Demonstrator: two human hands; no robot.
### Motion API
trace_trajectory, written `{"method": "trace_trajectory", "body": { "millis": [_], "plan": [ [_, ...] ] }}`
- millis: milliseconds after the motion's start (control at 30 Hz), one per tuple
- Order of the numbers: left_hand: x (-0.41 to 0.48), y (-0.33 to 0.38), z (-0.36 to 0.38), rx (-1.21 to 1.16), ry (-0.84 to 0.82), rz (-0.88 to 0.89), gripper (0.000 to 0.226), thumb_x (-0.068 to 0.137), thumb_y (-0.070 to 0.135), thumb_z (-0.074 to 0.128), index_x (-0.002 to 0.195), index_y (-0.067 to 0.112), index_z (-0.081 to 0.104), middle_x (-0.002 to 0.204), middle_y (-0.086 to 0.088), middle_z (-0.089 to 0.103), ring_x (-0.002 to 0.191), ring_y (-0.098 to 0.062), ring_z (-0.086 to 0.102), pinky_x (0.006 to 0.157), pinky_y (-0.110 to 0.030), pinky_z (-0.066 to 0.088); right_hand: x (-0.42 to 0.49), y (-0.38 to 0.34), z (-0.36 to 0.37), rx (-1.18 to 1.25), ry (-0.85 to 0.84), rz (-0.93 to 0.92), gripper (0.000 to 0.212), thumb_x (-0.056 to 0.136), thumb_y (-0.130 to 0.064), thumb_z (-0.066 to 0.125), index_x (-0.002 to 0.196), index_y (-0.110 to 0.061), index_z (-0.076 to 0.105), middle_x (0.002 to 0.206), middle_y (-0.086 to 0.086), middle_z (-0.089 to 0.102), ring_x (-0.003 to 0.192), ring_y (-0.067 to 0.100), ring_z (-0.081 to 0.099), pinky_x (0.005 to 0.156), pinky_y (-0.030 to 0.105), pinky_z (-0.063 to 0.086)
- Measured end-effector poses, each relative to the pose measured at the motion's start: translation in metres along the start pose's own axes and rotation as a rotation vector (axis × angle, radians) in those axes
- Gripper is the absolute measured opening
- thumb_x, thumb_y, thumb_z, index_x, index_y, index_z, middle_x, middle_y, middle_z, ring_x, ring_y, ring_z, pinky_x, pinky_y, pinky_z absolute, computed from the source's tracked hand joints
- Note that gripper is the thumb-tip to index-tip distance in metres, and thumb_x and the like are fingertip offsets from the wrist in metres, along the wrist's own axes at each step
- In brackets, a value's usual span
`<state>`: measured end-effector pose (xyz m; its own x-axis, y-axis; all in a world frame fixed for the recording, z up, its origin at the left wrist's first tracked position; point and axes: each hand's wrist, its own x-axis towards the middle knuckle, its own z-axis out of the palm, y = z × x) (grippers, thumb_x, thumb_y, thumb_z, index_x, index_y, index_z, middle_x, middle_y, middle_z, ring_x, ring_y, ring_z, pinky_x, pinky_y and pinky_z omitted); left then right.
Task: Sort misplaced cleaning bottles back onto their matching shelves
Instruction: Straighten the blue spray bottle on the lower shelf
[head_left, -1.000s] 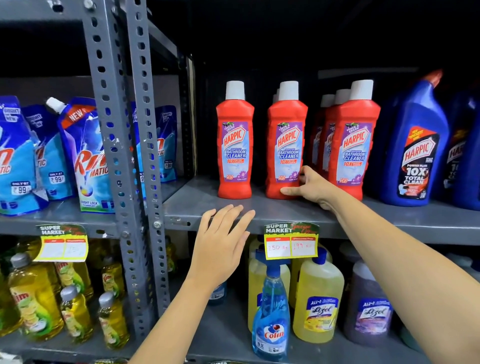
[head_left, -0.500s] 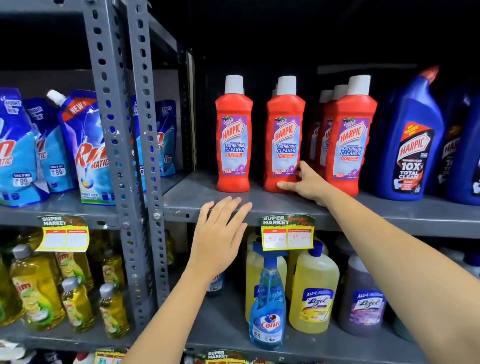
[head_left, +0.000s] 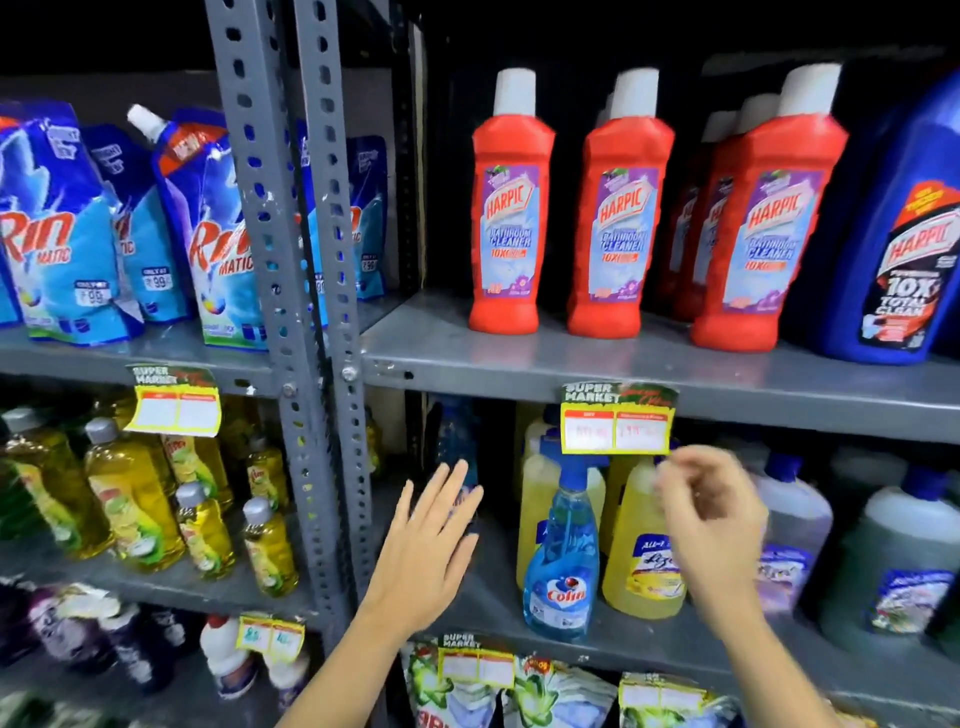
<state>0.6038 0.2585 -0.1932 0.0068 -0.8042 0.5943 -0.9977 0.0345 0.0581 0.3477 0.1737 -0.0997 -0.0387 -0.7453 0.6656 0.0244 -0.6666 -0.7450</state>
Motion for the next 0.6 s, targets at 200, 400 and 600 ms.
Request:
{"method": "trace_trajectory", "body": {
  "millis": [200,400,600],
  "plan": [
    [-0.058,-0.017,0.068,-0.030,-0.446,-0.207,0.082,0.093,0.063,-0.006,0.149,0.017,0.033,0.156,0.001,0.009,0.145,-0.025,0.021,0.108,-0.054,0.035,-0.042,0.099,0.008,-0.477,-0.567,0.357,0.044,0.076,-0.028,0.079,0.111,-0.027,0.053,0.092,-0.013,0.063,0.075,0.007,0.065,0.064,0.022,0.048],
    [-0.083,-0.017,0.099,-0.019,-0.669,-0.232,0.101,0.078,0.072,-0.022,0.152,0.019,0.022,0.156,0.003,0.007,0.146,-0.022,0.015,0.116,-0.042,0.000,-0.053,0.124,0.020,-0.452,-0.783,0.505,0.064,0.073,-0.026,0.083,0.126,-0.026,0.047,0.105,-0.013,0.065,0.101,0.010,0.065,0.076,0.014,0.049],
    [-0.094,-0.018,0.113,0.046,-0.657,-0.214,0.066,0.098,0.057,0.018,0.139,0.016,0.048,0.143,-0.005,0.050,0.131,-0.025,0.048,0.105,-0.045,0.019,-0.059,0.134,0.029,-0.475,-0.731,0.485,0.072,0.073,-0.030,0.083,0.134,-0.023,0.046,0.113,-0.005,0.069,0.105,0.017,0.066,0.088,0.035,0.054]
  ]
}}
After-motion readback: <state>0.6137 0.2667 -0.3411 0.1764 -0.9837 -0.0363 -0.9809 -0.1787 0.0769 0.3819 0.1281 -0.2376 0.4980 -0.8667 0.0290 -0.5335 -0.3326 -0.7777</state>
